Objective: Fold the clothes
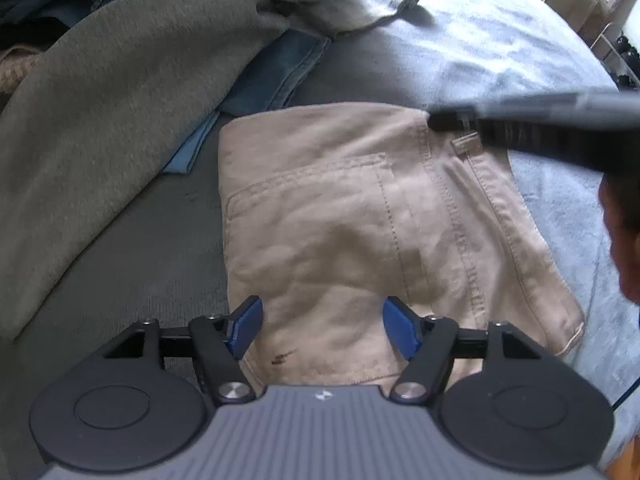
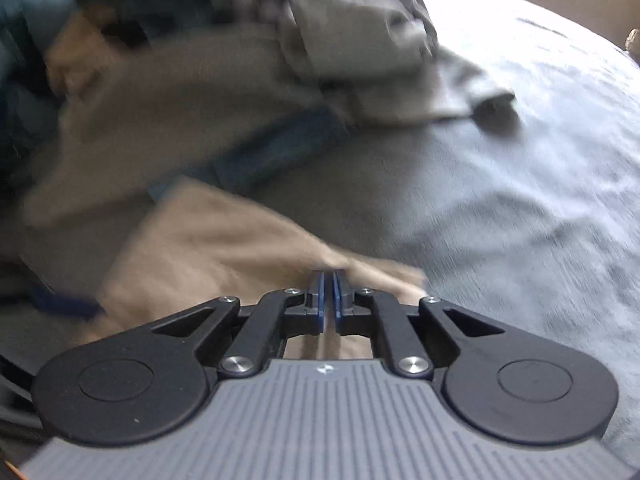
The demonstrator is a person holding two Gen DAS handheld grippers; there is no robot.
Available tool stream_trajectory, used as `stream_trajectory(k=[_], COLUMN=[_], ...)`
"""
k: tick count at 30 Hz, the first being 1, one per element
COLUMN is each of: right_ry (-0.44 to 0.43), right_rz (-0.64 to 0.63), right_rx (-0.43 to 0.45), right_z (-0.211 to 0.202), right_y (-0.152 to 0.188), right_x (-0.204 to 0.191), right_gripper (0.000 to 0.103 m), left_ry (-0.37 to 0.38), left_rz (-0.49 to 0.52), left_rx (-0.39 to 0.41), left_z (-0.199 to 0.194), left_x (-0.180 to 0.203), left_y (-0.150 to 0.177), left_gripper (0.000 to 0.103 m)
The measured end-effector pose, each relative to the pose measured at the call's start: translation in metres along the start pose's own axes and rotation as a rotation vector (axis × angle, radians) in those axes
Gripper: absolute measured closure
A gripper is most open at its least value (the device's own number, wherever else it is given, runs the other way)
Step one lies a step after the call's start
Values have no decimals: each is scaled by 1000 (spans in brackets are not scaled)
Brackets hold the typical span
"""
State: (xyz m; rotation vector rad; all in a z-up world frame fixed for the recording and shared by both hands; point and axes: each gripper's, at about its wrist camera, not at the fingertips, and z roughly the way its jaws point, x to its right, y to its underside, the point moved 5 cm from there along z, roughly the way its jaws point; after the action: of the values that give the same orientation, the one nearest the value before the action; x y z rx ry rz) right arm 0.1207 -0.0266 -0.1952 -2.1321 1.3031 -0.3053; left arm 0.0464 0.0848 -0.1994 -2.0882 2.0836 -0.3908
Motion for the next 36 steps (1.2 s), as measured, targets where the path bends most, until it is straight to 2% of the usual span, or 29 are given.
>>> stream_trajectory(k=[3,7,10,21,28,31,36], right_ry=[-19,4,-15,-66,-101,-130,-306], right_rz=[1,36,98,187,225,205,178], right_rx=[13,-72,-68,-74,-52,-16,-18], right_z=[5,44,43,41,24,1,-39], right_y=[-8,4,5,7,11,12,36], right_x=[-5,2,8,15,23,22,10], right_gripper=[99,101,101,101,100,97,95], left_ry=[-14,-28,-43,-77,-103,-114,-116], left_rz=[6,-9,-6,-11,-18,-24,-50], left_rx=[-14,-22,-30,-38,-43,-44,-23], left_z=[1,1,1,1,4,5,5], left_x=[1,1,1,1,3,4,2], left_y=[-1,-5,-5,-2,-1,0,4], left_gripper=[33,33,33,29,28,28,27])
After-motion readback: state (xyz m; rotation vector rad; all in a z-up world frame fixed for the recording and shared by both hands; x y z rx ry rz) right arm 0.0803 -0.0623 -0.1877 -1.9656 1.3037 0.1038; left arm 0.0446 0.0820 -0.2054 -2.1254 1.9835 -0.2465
